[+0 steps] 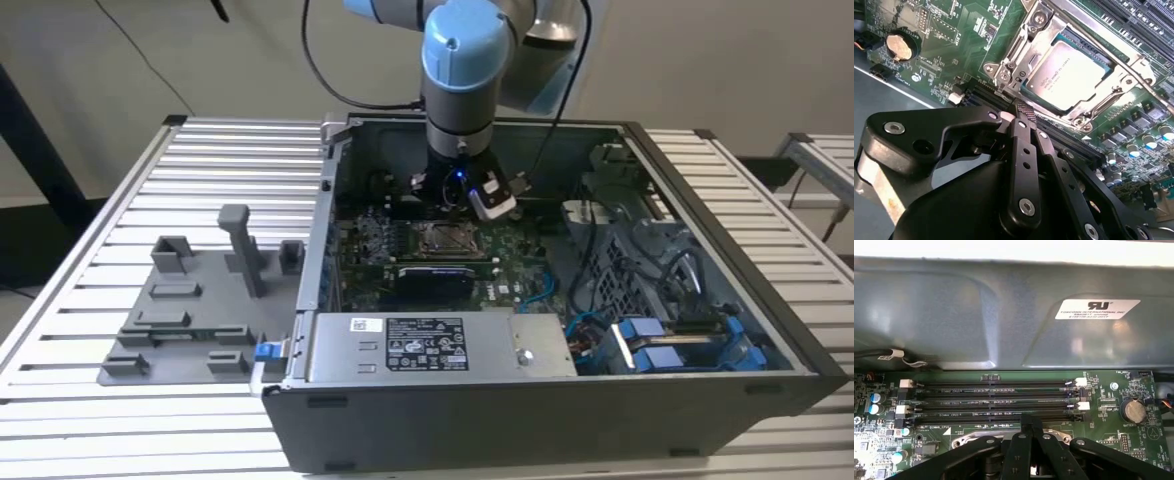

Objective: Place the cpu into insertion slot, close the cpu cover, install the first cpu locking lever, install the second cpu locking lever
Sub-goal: 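Install the first cpu locking lever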

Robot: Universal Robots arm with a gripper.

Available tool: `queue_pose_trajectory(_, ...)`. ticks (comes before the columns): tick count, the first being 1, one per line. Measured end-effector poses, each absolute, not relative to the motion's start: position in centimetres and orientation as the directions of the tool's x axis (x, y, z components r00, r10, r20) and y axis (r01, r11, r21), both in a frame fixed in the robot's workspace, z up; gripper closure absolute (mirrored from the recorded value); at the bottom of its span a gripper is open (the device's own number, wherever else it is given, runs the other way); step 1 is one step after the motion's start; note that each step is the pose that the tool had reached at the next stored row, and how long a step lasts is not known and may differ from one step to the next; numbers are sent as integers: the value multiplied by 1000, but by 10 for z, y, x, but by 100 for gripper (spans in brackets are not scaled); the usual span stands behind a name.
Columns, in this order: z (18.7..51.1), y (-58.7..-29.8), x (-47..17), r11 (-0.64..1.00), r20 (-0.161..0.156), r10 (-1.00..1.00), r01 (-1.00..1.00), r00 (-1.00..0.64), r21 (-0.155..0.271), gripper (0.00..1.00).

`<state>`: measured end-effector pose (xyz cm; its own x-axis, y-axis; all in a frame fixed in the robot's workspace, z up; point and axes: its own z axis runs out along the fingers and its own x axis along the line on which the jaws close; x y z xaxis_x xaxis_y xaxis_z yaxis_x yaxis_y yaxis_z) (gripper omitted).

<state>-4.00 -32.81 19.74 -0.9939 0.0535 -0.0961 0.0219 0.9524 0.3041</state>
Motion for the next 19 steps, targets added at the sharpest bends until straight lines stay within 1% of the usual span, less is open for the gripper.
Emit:
queue_pose_trajectory(4, 196, -326, -40, 955, -96, 53, 22, -994, 296, 89)
queue_pose_trajectory(19, 195, -327, -40, 955, -92, 53, 23, -994, 296, 89)
